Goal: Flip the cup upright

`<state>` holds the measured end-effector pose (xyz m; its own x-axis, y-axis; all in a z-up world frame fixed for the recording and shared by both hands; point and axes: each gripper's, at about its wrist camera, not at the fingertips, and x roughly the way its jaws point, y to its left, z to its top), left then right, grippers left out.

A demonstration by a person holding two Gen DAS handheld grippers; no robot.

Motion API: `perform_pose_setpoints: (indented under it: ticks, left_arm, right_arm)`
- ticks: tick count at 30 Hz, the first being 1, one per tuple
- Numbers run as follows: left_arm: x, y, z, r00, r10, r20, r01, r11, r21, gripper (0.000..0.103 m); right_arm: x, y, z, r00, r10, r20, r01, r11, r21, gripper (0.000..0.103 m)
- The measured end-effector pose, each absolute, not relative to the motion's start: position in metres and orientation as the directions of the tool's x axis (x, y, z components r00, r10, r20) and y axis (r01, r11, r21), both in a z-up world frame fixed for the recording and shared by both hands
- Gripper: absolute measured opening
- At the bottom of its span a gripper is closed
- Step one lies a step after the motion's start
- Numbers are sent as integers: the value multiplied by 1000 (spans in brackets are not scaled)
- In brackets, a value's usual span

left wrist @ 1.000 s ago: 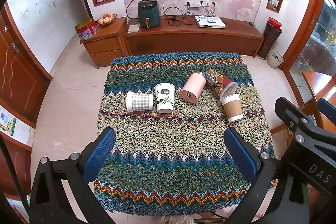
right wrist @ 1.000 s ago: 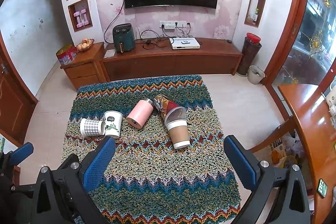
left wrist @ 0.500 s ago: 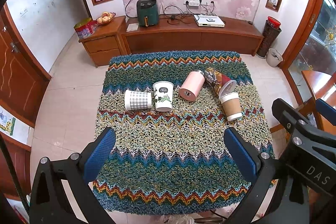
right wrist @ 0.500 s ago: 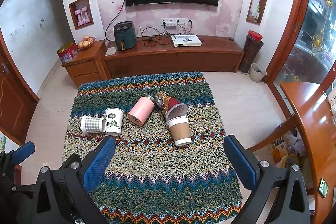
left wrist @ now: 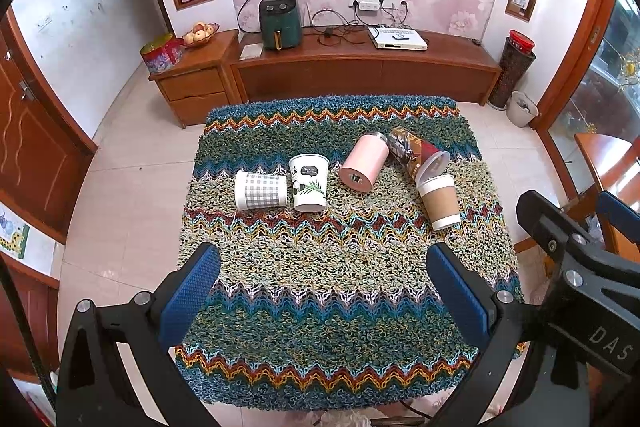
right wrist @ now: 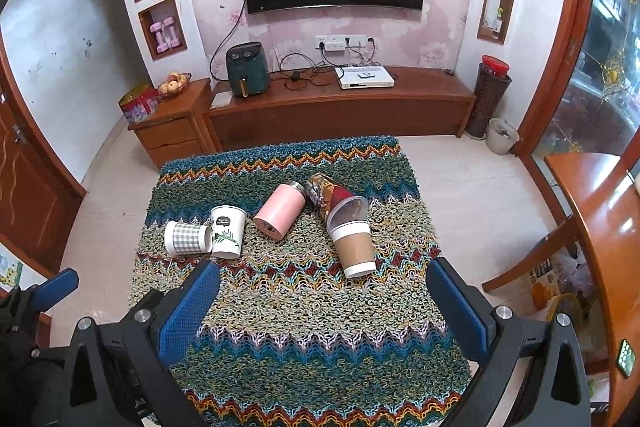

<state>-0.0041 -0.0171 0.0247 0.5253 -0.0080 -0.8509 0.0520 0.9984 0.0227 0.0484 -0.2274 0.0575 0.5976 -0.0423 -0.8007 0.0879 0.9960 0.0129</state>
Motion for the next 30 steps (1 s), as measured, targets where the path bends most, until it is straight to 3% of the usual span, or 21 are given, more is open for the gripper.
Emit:
perform_pose_setpoints:
  ticks: [15,30]
  left_arm:
    - [0,-17,3,494,-29,-869,44,999,-9,103]
    - [-8,-31,-18,491,-38,-870,44,999,-18,103]
  right_arm:
    - [54,-257,42,588,-85,-805,166,986,17,103]
    - [55,-288,11,627,-58,-777,91,996,-2,103]
